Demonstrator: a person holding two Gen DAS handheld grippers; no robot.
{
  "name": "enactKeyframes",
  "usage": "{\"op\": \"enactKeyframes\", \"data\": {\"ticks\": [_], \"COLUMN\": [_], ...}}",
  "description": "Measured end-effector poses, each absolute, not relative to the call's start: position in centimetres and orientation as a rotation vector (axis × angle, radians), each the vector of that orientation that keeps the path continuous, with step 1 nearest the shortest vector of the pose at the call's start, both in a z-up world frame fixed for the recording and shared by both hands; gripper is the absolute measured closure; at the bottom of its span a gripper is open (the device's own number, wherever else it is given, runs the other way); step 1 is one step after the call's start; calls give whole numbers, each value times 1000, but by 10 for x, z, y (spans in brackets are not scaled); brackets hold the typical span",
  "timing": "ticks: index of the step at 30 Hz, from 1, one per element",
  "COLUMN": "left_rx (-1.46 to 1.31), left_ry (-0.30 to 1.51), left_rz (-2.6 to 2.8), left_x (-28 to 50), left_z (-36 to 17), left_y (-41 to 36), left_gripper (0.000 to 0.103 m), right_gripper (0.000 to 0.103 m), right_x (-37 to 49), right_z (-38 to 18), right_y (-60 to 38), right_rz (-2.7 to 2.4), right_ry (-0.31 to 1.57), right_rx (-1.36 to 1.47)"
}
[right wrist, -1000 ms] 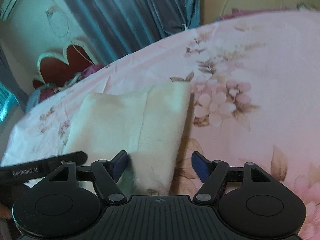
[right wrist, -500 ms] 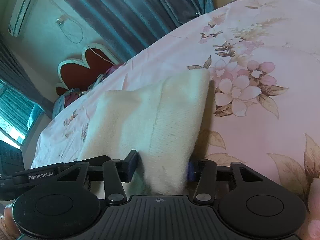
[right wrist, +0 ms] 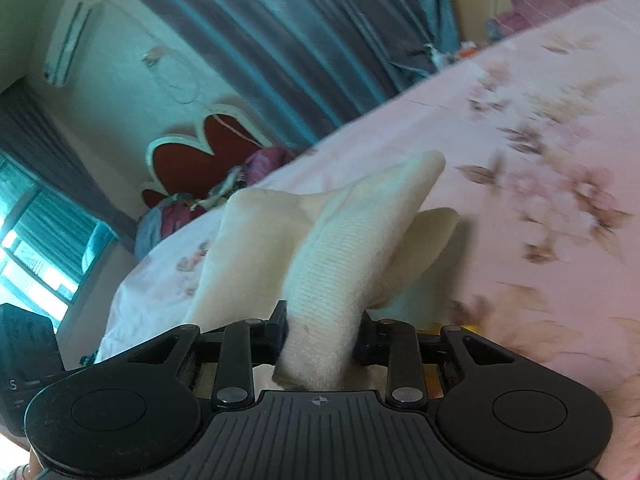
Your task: Fold small clothes
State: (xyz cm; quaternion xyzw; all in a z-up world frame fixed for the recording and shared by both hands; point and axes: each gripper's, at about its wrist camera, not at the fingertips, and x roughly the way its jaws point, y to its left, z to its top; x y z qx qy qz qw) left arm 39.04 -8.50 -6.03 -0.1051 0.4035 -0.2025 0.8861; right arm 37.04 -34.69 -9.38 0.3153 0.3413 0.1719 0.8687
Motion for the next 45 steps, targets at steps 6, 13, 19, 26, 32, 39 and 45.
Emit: {"op": "enactKeyframes", "data": {"ticks": [6, 13, 19, 26, 32, 39, 45], "left_rx": [-214, -226, -225, -241, -214, -217, -260], "left_ry": [807, 800, 819, 822, 854, 857, 800], "left_rz": [-410, -425, -393, -365, -337, -328, -288], "left_x": [388, 399, 412, 435, 454, 455, 467], "left_z": [-41, -38, -48, -72, -102, -111, -91], "left_y": [-8, 93, 161, 203, 217, 227, 236], "left_gripper": [65, 65, 65, 65, 57, 38, 41], "right_gripper": [72, 72, 72, 72, 72, 62, 60], "right_x": [376, 388, 413, 446, 470, 471, 488], "right_z": [-76, -72, -89, -111, -136, -144, -127], "right_y": [-264, -147, -69, -19, -4, -22, -33], "right_rz": [391, 365, 370, 358, 319, 288, 238], "right_ry": [701, 702, 723, 754, 801, 815, 779], "right_rx": [634, 621, 626, 583, 551, 586, 588]}}
